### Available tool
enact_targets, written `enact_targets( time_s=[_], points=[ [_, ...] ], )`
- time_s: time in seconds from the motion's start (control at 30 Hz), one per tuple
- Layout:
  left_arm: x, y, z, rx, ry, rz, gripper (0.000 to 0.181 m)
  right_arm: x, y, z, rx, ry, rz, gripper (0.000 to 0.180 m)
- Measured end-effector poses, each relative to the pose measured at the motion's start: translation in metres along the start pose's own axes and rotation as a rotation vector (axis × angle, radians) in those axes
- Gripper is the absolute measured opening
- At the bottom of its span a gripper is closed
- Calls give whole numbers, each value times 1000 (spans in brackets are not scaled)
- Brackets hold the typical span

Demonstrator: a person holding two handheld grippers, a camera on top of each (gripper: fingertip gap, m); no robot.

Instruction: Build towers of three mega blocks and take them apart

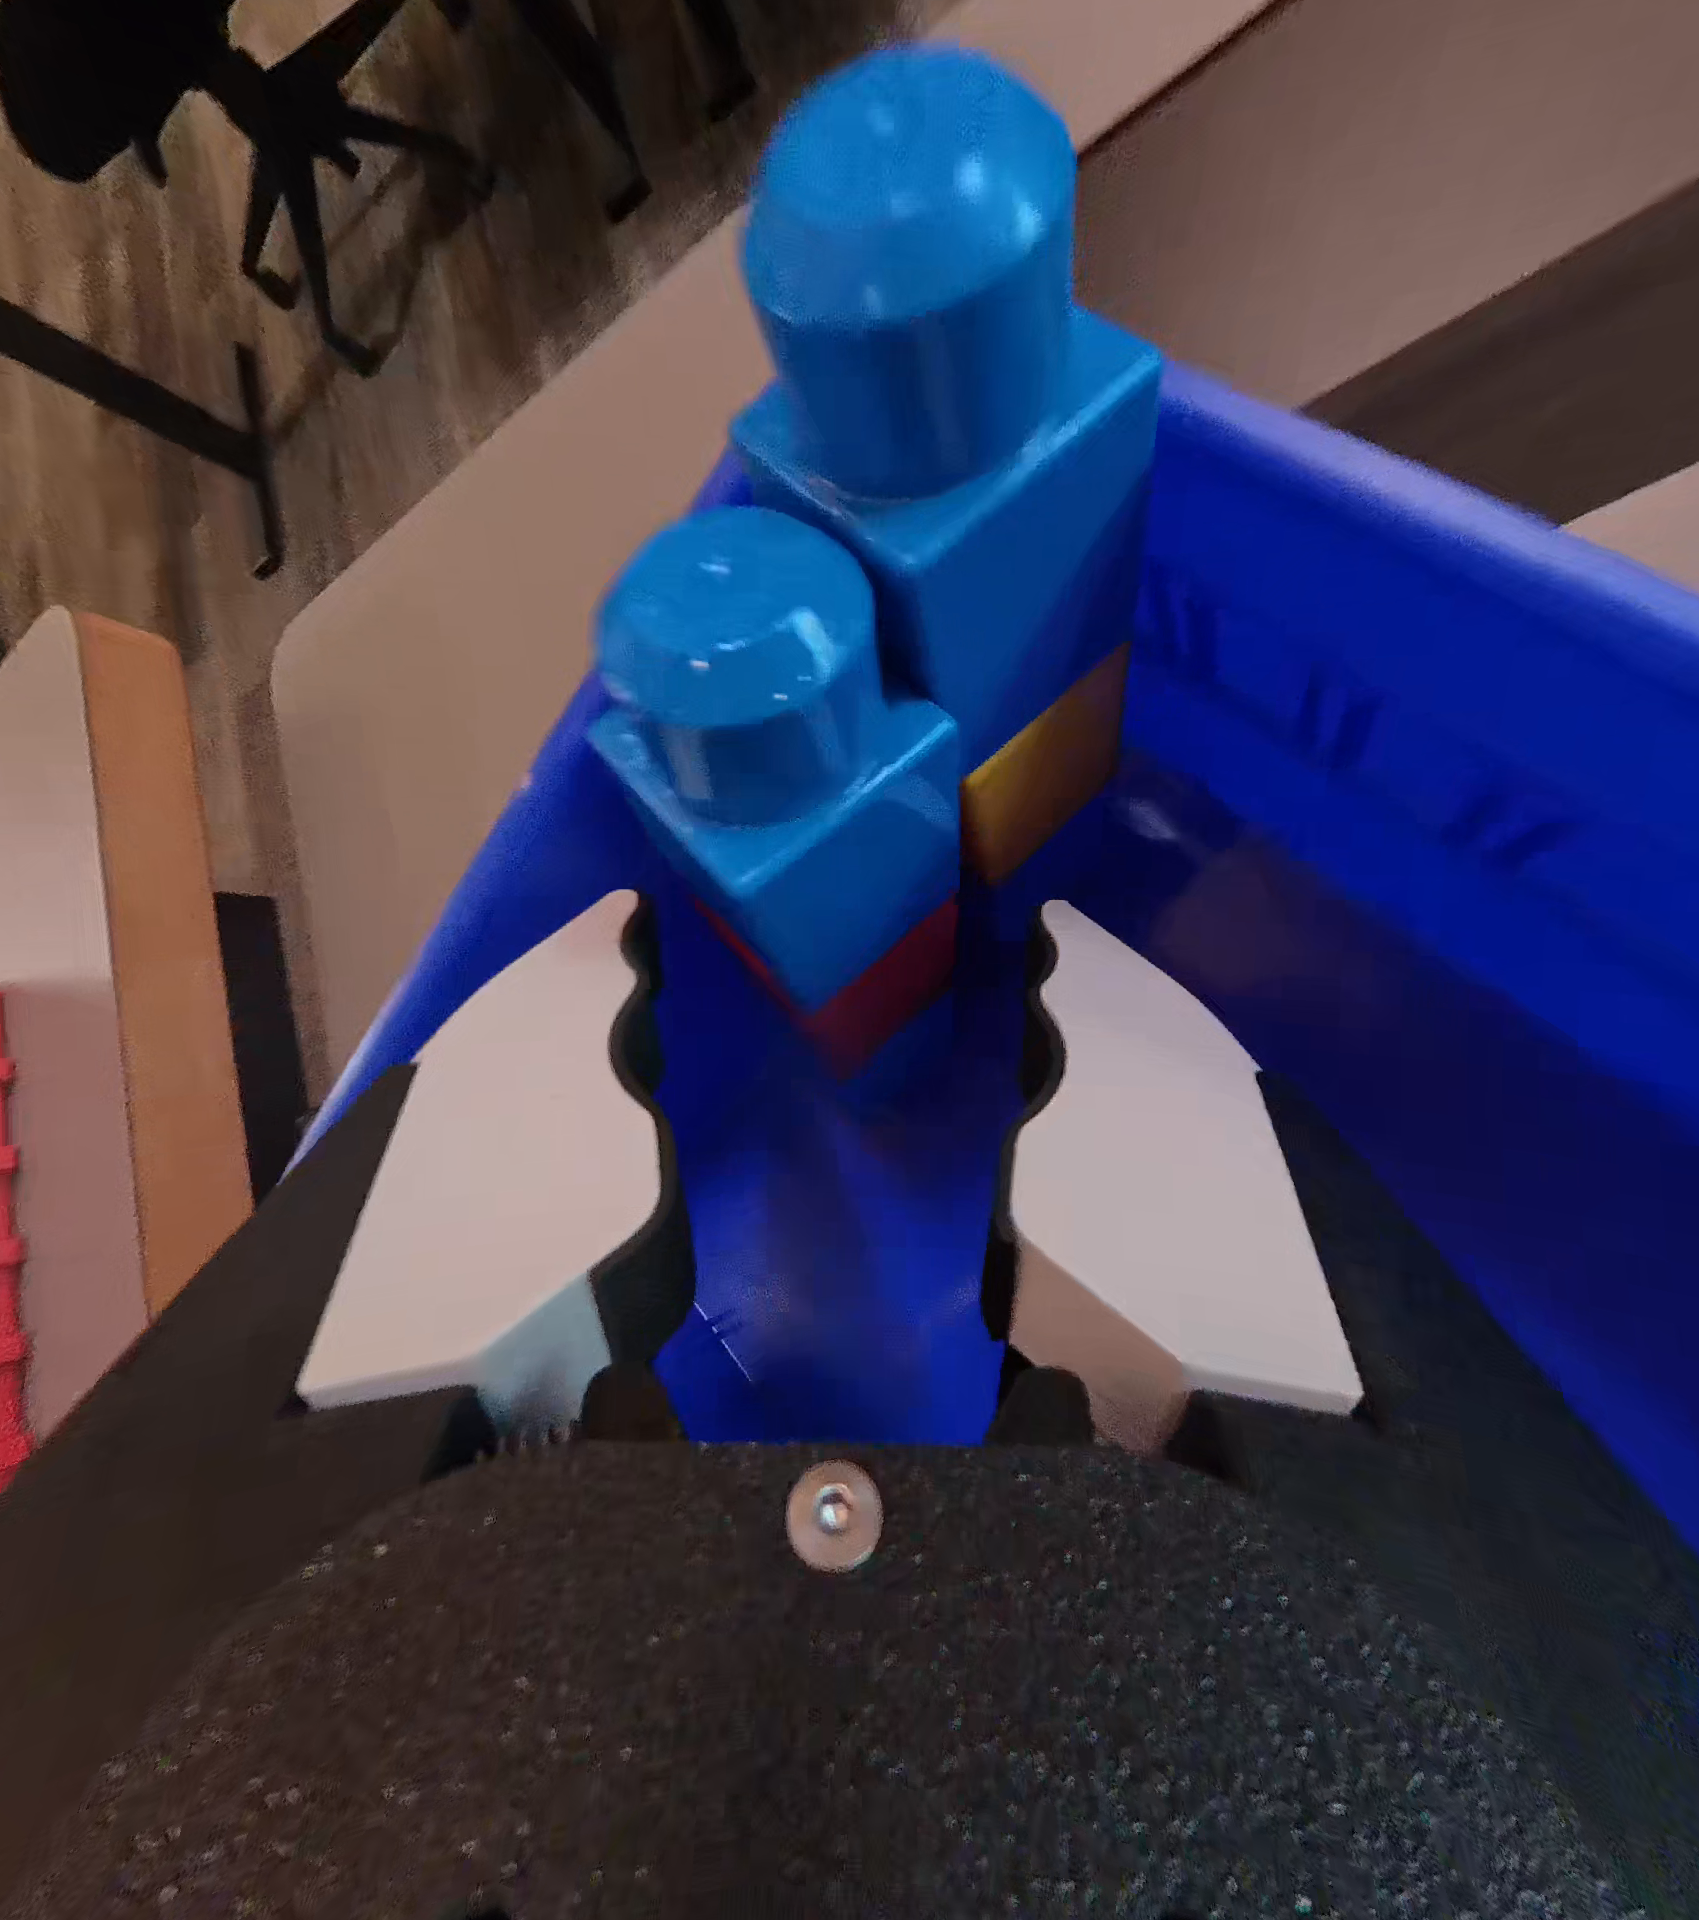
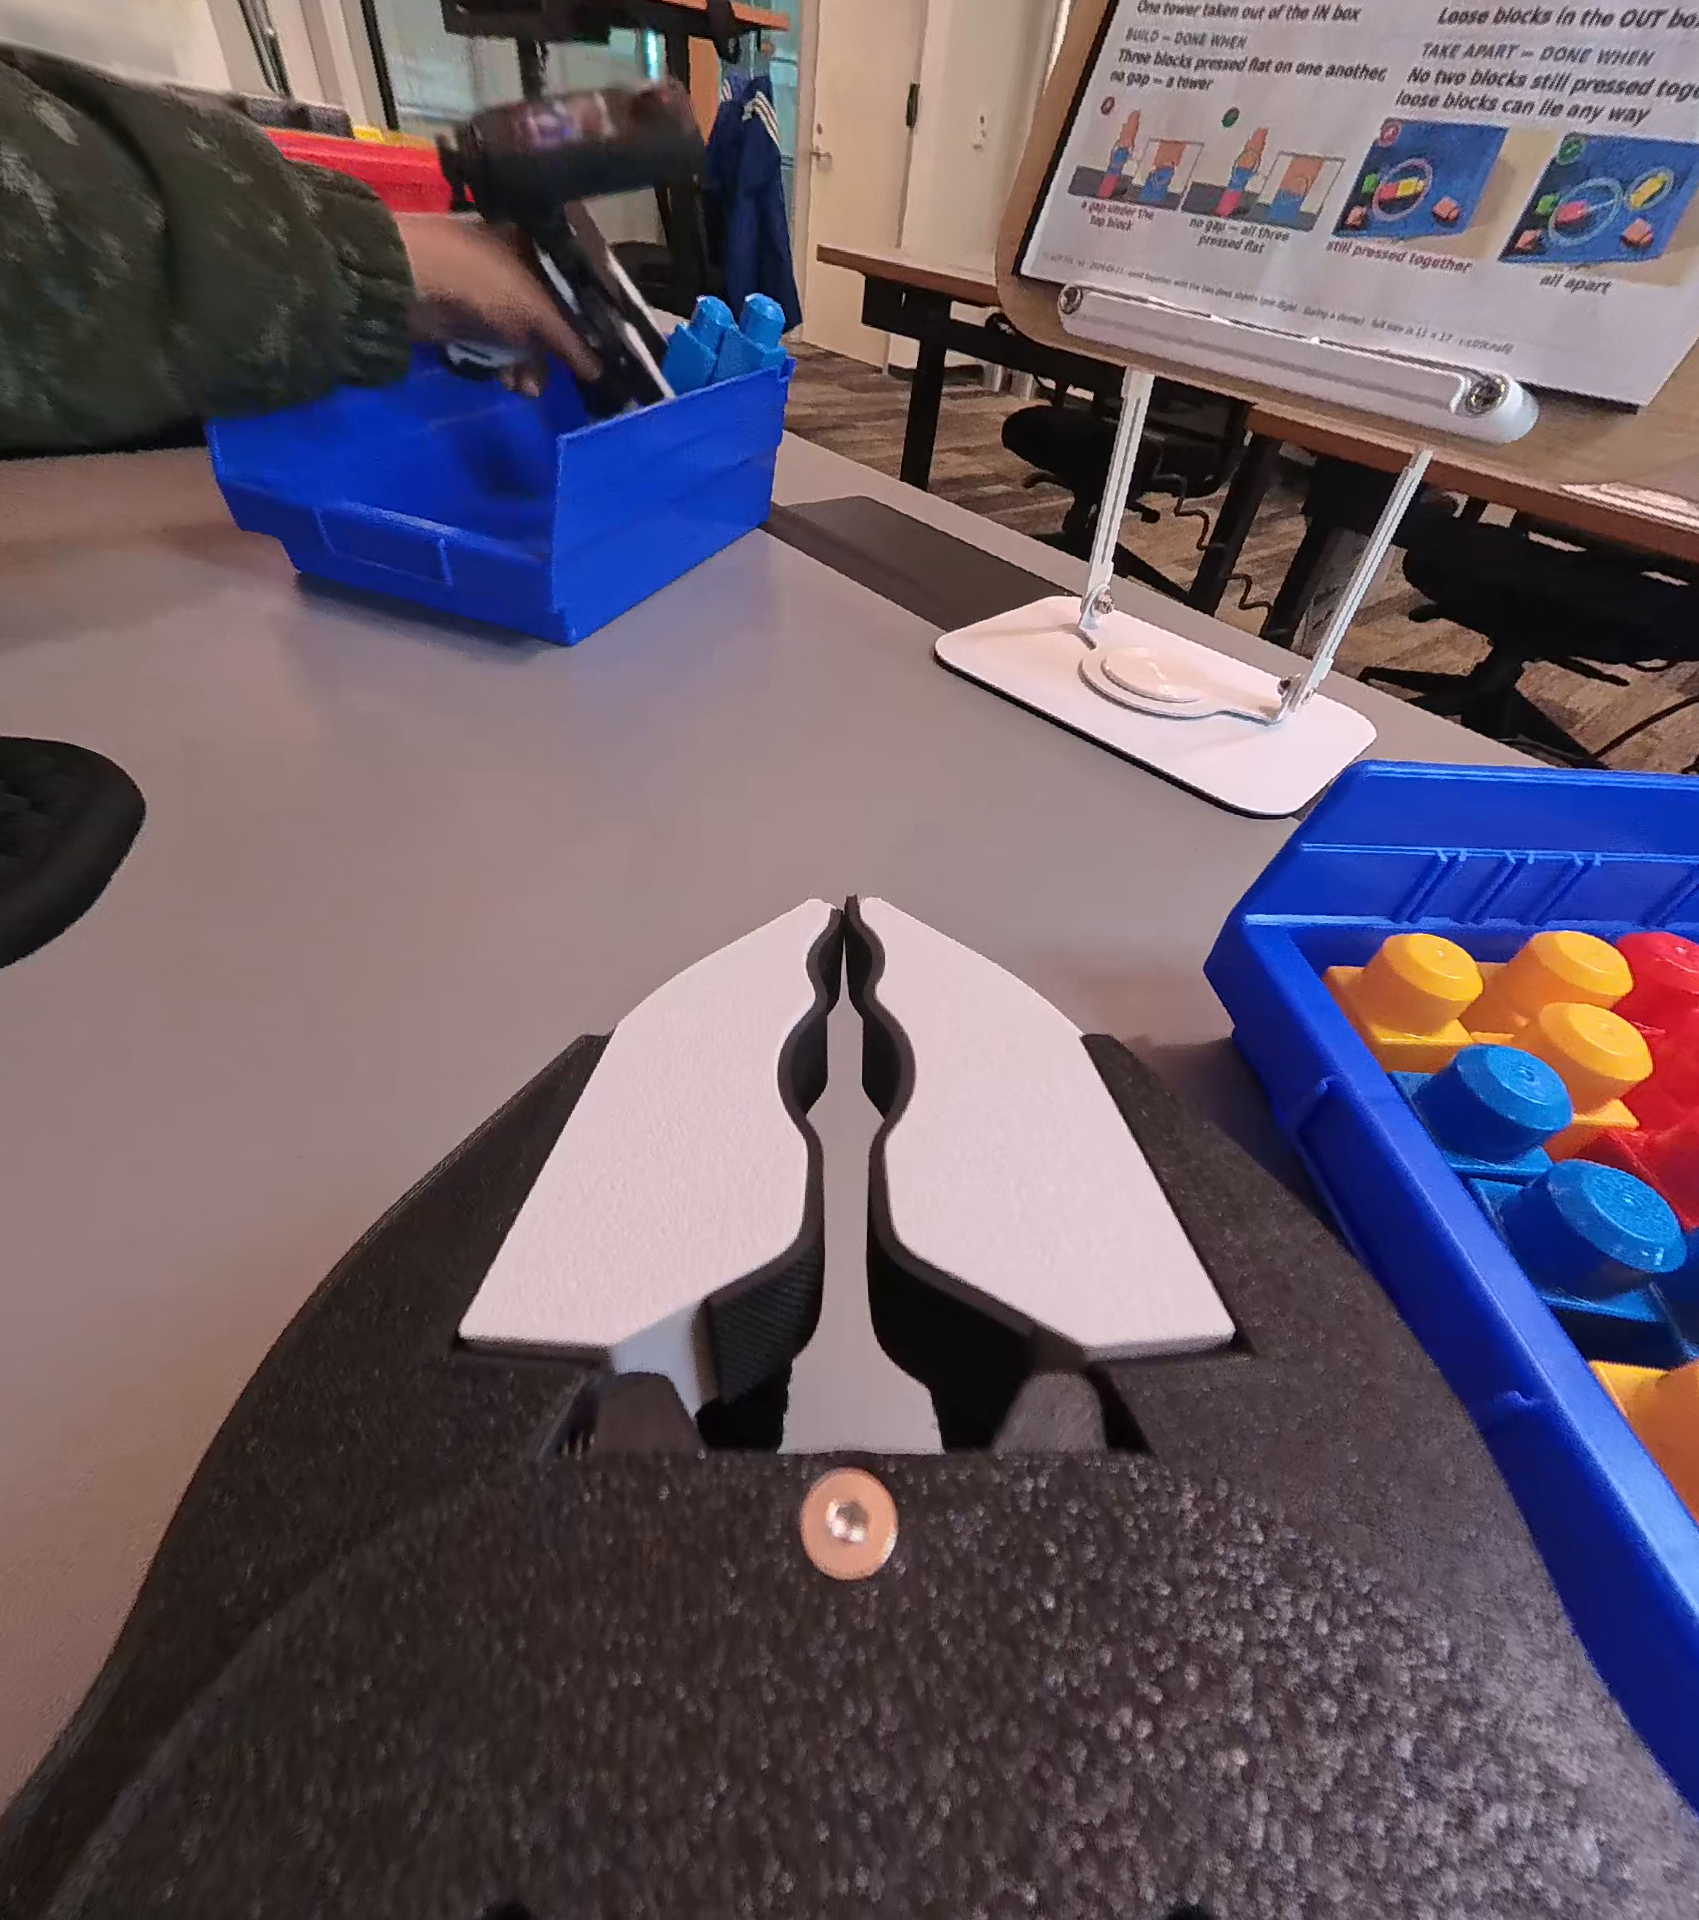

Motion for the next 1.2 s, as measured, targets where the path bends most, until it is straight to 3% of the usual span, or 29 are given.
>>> enact_targets(
  time_s=[0.1, 0.23, 0.43, 0.53, 0.63, 0.8, 0.93, 1.03, 1.1, 1.2],
  points=[
    [5, -3, -3, 61, 113, -5, 46, -1, 0, 1, -1, -3, 2, 0],
    [-7, 0, -2, 47, 102, -20, 44, -3, 1, 2, 8, -3, 10, 0],
    [-86, 61, 5, 58, 118, 220, 44, -1, 6, -4, 24, 17, 32, 0],
    [-144, 98, 50, 90, 32, 416, 44, 7, 15, -13, 52, 35, 45, 4],
    [-197, 121, 118, 155, -85, 575, 44, 23, 32, -24, 46, 55, 38, 22],
    [-254, 125, 238, 279, -259, 697, 44, 53, 74, -52, -9, 94, 55, 44],
    [-270, 108, 313, 401, -317, 693, 43, 82, 88, -69, -33, 108, 55, 57],
    [-268, 96, 340, 459, -311, 673, 43, 100, 64, -84, -21, 157, -39, 61],
    [-264, 89, 346, 494, -305, 655, 44, 103, 45, -91, -47, 206, -100, 37],
    [-265, 85, 352, 517, -394, 728, 44, 97, 38, -89, -52, 289, -81, 37]
  ],
)
Point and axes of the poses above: each gripper's, where its closed fingertips meet, x out along the fingers, y out of its top, z = x × y across the jaws, the point moved 2 cm from there along -x, back along the fingers, and after that the axes turned 13 degrees about z, right-handed, at the moved point
